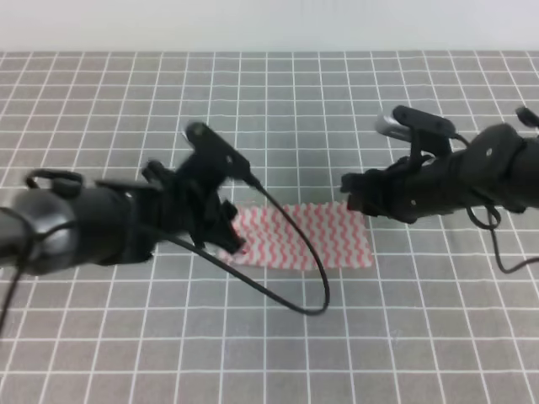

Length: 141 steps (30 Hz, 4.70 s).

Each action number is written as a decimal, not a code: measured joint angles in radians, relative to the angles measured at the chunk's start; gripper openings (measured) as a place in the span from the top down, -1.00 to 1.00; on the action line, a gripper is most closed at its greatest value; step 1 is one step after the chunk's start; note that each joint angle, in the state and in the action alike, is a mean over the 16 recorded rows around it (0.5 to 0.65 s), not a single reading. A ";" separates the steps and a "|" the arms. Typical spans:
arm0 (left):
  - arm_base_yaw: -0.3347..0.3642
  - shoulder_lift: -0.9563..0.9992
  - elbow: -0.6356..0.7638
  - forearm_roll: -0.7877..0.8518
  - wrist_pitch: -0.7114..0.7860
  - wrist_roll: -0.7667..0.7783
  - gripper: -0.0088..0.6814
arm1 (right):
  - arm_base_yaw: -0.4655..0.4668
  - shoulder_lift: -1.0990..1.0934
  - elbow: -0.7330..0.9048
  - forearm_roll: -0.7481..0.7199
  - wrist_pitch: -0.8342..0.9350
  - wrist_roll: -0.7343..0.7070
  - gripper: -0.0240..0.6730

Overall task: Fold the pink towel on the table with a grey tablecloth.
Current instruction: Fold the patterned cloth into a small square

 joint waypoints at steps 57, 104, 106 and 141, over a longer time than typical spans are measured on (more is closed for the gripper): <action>0.201 0.069 0.085 0.442 0.604 -0.705 0.97 | 0.058 0.100 -0.048 -0.045 0.169 -0.022 0.99; 0.199 0.138 -0.063 0.903 0.752 -1.100 0.98 | 0.057 0.102 -0.049 -0.043 0.170 -0.022 0.99; 0.199 0.131 -0.063 0.946 0.757 -1.137 0.98 | 0.057 0.102 -0.049 -0.042 0.170 -0.022 0.99; 0.200 0.090 -0.061 0.826 0.701 -1.154 0.24 | 0.057 0.103 -0.049 -0.042 0.170 -0.022 0.99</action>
